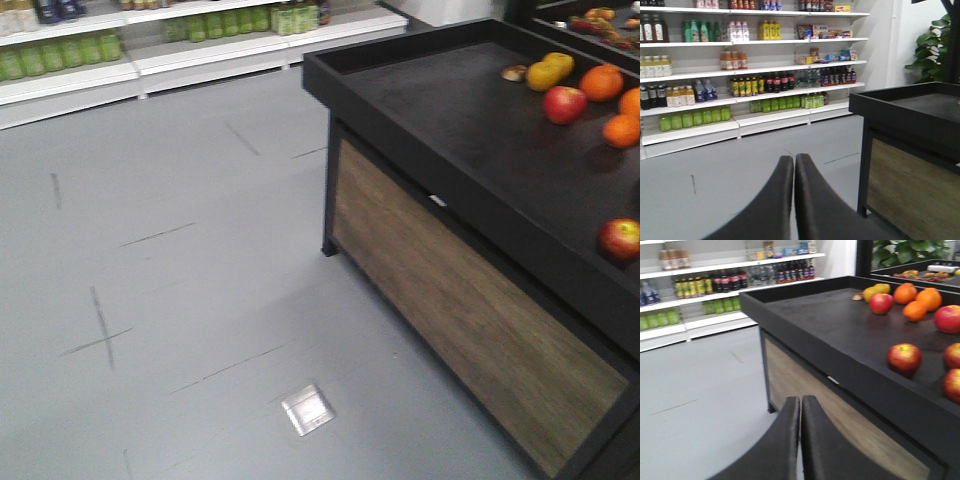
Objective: Pick three apples into basket with both arms
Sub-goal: 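Turn and drive the base up to the table holding the blue basket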
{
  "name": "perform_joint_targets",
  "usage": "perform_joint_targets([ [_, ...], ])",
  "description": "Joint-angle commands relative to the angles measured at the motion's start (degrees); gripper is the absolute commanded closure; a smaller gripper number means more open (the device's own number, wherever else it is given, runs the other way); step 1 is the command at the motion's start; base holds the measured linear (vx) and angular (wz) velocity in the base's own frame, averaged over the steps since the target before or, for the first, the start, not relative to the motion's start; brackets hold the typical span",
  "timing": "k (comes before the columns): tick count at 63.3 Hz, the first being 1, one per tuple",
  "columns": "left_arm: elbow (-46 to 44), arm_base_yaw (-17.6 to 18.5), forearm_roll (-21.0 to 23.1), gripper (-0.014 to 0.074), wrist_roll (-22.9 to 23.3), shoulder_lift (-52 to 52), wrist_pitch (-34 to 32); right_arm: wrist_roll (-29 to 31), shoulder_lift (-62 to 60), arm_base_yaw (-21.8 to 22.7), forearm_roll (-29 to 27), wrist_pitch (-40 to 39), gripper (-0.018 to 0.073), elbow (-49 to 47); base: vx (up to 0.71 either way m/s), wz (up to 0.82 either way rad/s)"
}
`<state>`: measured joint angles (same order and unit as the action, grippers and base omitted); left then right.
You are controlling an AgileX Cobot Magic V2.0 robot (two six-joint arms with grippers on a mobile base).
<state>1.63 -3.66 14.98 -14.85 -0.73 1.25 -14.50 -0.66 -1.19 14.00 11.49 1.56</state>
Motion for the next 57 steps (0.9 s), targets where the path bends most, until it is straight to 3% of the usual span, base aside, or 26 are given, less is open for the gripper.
perform_joint_targets([
  [1,-1.46,0.34,0.26,0.0602,0.5,-0.17,-3.93,0.34,-0.69,0.04,0.49,-4.16,0.0564,0.79,0.11,-0.41],
  [57,-1.46,0.34,0.26,0.0602,0.5,-0.17,-3.93,0.34,-0.69,0.04,0.49,-4.16,0.0564,0.79,0.1,-0.46],
])
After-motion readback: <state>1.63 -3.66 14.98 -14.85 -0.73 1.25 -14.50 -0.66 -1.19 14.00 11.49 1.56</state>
